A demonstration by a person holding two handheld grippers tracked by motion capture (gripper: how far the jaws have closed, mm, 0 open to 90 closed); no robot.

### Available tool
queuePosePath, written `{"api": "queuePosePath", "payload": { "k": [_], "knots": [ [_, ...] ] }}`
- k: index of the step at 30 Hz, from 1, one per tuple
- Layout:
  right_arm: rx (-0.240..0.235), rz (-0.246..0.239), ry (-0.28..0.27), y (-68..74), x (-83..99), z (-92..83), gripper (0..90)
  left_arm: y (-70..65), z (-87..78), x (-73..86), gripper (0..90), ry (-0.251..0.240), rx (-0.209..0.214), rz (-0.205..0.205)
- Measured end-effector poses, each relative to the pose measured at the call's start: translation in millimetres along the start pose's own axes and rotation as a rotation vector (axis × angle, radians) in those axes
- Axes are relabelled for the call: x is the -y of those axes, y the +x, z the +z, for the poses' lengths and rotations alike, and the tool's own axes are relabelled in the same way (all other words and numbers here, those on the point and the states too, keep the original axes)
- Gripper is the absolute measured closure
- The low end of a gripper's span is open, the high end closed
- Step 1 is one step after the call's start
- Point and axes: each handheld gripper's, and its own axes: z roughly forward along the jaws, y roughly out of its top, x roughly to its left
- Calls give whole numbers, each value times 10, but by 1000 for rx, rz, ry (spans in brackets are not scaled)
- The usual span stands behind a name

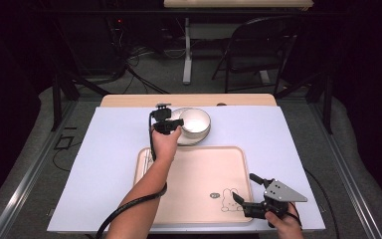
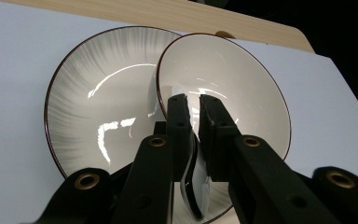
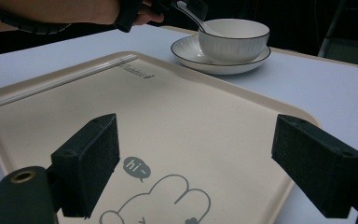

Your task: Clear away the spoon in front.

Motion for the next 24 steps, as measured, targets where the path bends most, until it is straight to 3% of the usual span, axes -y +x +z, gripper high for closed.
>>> {"api": "queuePosePath", "payload": {
  "k": [4, 9, 19, 24],
  "knots": [
    [1, 1, 1, -1, 0, 1, 144, -18, 8, 1, 837, 5, -6, 33],
    [1, 2, 1, -5, 1, 1, 143, -76, 24, 20, 845, 12, -33, 112],
    [0, 6, 0, -9, 1, 2, 143, -161, 75, 55, 844, 28, -70, 209],
    [0, 12, -1, -10, 0, 2, 144, -178, 99, 56, 839, 30, -76, 226]
  ]
}}
